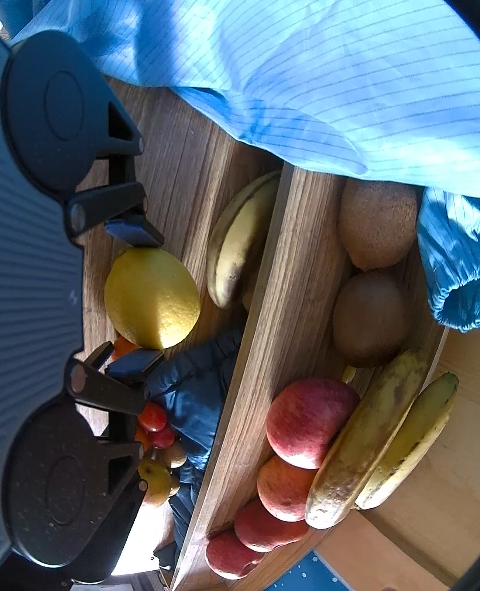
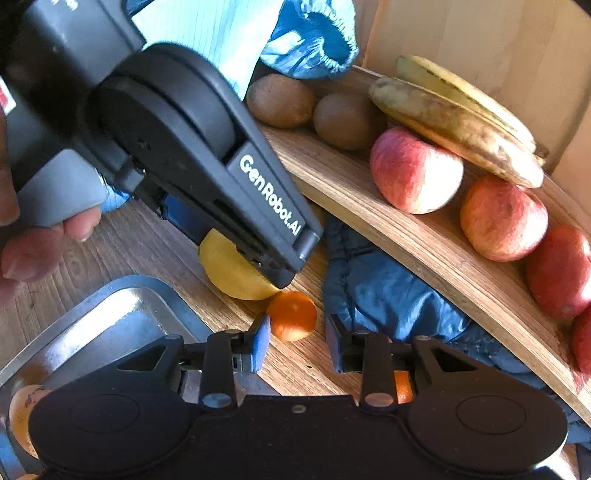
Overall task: Organize fruits
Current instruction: 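Grasp the lemon with the left tool while the right grasps the mandarin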
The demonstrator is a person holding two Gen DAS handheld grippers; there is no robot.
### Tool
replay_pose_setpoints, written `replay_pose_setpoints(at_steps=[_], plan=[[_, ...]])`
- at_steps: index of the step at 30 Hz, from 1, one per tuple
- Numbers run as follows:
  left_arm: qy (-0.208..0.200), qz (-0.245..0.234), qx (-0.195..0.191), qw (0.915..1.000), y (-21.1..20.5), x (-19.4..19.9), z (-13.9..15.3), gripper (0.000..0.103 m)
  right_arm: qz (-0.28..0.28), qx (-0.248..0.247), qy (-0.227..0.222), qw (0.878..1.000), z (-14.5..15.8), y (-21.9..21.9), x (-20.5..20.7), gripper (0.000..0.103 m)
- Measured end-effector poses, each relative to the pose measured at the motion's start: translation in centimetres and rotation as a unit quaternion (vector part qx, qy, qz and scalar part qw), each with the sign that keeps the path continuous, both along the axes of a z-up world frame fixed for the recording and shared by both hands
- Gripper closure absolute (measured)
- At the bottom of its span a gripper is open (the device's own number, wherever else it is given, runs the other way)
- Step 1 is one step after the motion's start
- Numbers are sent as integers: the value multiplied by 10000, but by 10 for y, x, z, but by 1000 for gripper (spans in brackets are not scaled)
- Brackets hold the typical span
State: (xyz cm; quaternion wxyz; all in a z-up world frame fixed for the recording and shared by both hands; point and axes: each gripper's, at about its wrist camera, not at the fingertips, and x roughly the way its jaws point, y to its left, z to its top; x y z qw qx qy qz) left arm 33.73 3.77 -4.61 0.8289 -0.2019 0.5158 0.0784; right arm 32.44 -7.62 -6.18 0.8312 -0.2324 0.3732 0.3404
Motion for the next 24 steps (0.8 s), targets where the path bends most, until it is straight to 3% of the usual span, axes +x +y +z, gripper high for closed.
replay_pose_setpoints(at_steps=[13, 24], plan=[[-40, 168, 23, 9998, 4, -11, 5, 39, 11, -10, 18, 10000, -9, 1, 2, 69], [-192, -51, -23, 9998, -5, -27, 16, 39, -190, 94, -193, 9996, 26, -14, -31, 69]])
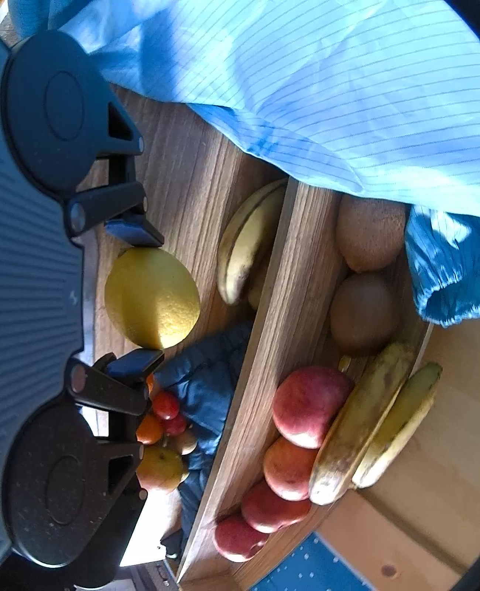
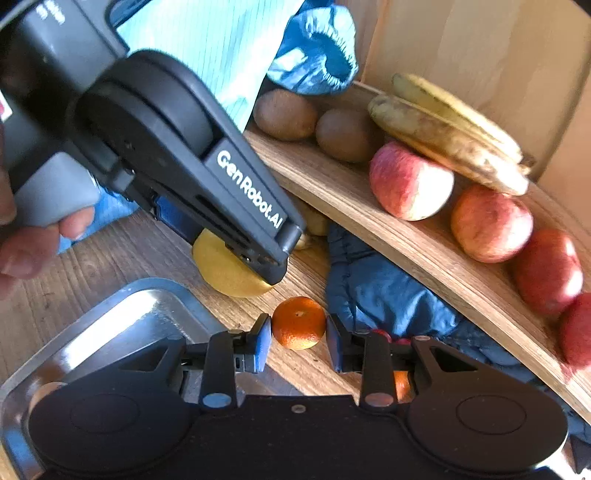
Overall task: Organize fruits
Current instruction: 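Grasp the lemon with the left tool while the right grasps the mandarin, then carry the lemon and mandarin onto the steel tray and open both tools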
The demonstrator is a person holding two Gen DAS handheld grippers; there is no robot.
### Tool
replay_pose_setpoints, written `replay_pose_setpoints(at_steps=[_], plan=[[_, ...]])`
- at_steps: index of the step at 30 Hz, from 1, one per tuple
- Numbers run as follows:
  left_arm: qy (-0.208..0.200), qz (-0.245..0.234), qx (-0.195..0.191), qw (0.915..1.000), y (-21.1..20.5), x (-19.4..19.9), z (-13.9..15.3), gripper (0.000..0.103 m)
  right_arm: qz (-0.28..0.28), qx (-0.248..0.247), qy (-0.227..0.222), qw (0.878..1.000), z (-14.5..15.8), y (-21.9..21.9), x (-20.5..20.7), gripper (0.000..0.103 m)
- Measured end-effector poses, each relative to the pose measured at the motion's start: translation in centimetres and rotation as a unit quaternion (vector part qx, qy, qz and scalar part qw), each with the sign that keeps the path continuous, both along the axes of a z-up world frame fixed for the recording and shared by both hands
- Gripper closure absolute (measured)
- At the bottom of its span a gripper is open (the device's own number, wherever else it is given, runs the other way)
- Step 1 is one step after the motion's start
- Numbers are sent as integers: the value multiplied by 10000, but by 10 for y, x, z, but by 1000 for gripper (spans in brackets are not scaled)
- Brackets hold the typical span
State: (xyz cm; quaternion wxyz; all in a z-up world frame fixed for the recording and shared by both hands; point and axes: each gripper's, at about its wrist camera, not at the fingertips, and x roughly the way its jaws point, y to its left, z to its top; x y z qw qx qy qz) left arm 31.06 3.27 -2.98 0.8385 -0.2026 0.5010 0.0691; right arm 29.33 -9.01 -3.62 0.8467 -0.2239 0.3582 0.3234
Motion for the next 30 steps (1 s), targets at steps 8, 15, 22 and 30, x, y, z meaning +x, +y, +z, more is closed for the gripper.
replay_pose_setpoints(at_steps=[8, 15, 22, 30], plan=[[-51, -327, -22, 9994, -9, -18, 7, 39, -236, 6, -128, 9996, 13, -8, -34, 69], [-5, -713, -64, 9974, -19, -38, 7, 39, -466, -39, -128, 9988, 16, -13, -61, 69], [67, -1122, -58, 9936, -30, -60, 6, 39, -748, -72, -77, 9971, 16, -17, -87, 69], [164, -1277, -5, 9917, -35, -78, 2, 39, -1097, -169, 115, 9938, 8, -23, -117, 69]])
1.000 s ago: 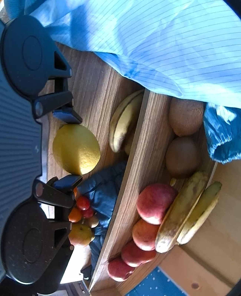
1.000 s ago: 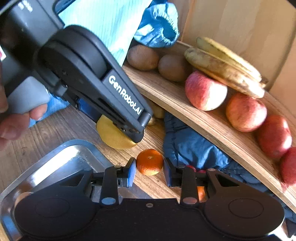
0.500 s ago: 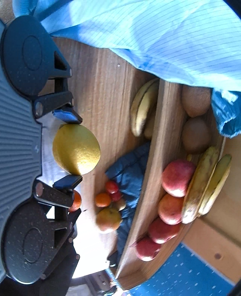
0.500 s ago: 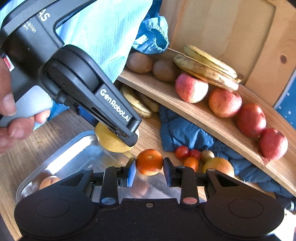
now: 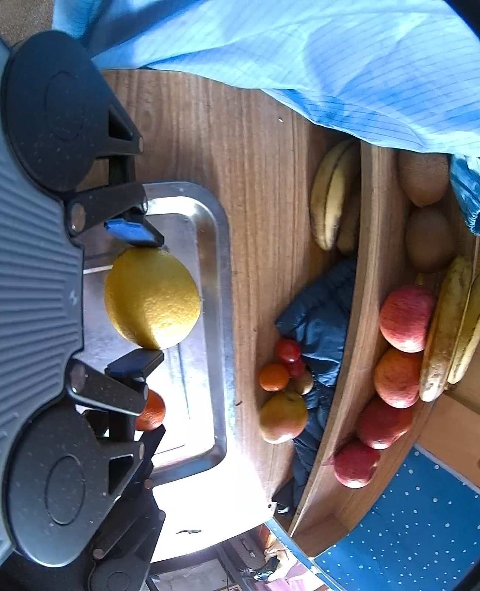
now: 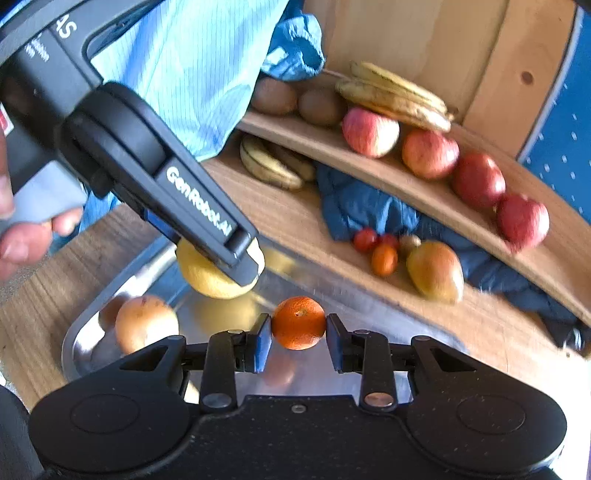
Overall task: Organize fruits
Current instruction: 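Carry the lemon and mandarin onto the steel tray and open both tools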
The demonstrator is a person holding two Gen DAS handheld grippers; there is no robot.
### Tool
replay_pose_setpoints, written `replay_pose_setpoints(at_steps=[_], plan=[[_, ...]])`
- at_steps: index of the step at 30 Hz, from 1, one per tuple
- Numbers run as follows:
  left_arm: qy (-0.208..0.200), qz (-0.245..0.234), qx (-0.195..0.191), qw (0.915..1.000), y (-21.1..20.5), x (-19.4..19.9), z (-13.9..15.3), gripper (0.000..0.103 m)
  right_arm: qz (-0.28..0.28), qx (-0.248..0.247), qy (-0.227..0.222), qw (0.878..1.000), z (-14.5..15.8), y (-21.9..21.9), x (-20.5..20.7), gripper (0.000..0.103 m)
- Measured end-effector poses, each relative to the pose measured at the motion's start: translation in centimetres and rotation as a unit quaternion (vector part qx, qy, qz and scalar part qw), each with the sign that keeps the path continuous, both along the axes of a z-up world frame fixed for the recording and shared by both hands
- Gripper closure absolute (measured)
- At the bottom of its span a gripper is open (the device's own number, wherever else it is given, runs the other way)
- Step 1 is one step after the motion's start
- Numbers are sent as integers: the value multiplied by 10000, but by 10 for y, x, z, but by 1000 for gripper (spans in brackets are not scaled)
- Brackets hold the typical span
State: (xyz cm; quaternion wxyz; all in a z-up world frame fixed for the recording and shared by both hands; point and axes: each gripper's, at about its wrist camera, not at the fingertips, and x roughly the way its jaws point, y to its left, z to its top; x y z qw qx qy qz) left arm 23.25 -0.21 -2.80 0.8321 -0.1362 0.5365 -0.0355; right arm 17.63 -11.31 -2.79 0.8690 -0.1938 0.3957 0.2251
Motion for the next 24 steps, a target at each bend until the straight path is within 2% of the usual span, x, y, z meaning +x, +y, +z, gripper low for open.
replay_pose_setpoints(at_steps=[24], plan=[[-5, -539, 296, 9981, -19, -6, -5, 39, -999, 90, 209, 9947, -15, -19, -43, 69]])
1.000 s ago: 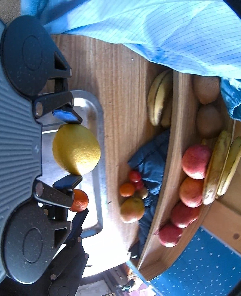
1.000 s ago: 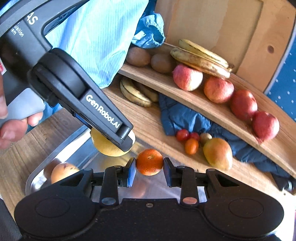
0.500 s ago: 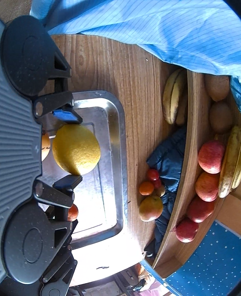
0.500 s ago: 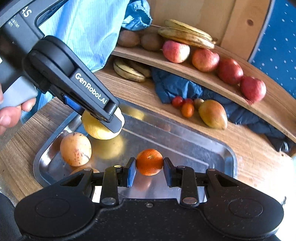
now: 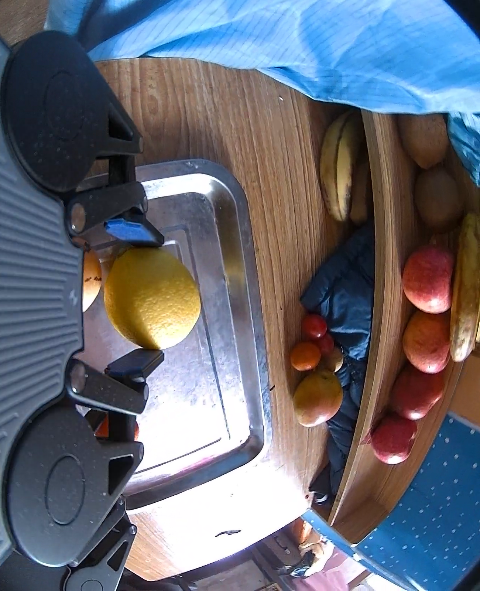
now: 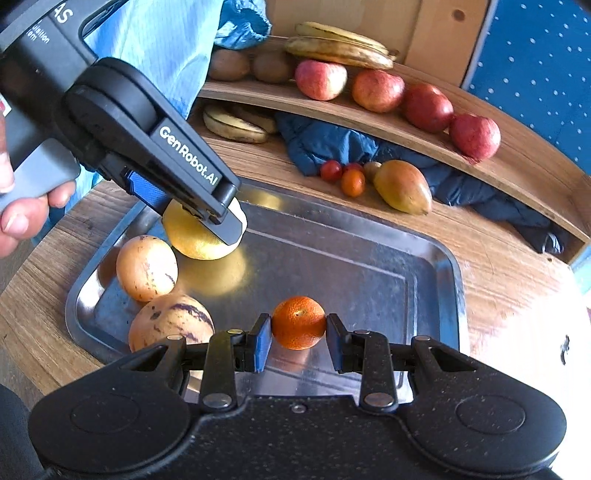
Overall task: Organize fruits
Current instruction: 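Carry the lemon and mandarin onto the steel tray and open both tools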
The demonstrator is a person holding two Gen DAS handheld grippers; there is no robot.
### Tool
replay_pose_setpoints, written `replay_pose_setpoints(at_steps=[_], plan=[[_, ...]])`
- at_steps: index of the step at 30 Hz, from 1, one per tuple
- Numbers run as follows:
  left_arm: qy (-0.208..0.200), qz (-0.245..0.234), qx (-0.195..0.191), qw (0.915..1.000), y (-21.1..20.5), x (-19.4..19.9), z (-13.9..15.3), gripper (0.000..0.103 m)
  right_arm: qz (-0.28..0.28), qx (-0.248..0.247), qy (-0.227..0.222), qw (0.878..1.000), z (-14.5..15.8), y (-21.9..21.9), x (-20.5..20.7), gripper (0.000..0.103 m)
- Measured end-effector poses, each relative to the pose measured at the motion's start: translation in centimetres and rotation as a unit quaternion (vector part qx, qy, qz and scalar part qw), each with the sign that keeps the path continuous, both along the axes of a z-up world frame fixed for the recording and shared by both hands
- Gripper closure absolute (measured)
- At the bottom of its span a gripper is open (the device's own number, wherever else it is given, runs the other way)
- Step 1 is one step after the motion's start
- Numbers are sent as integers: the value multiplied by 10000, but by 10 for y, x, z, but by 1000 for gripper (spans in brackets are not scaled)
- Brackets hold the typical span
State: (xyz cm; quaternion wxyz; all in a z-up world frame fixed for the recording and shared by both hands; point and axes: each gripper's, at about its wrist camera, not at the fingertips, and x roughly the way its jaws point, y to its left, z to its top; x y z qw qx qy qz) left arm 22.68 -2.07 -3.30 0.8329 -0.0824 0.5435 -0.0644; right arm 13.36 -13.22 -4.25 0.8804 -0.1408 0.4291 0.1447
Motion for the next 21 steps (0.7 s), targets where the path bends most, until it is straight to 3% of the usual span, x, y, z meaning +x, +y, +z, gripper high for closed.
replay_pose_setpoints(at_steps=[21], plan=[[18, -65, 12, 10000, 0, -4, 4, 38, -161, 11, 157, 9997, -8, 6, -5, 69]])
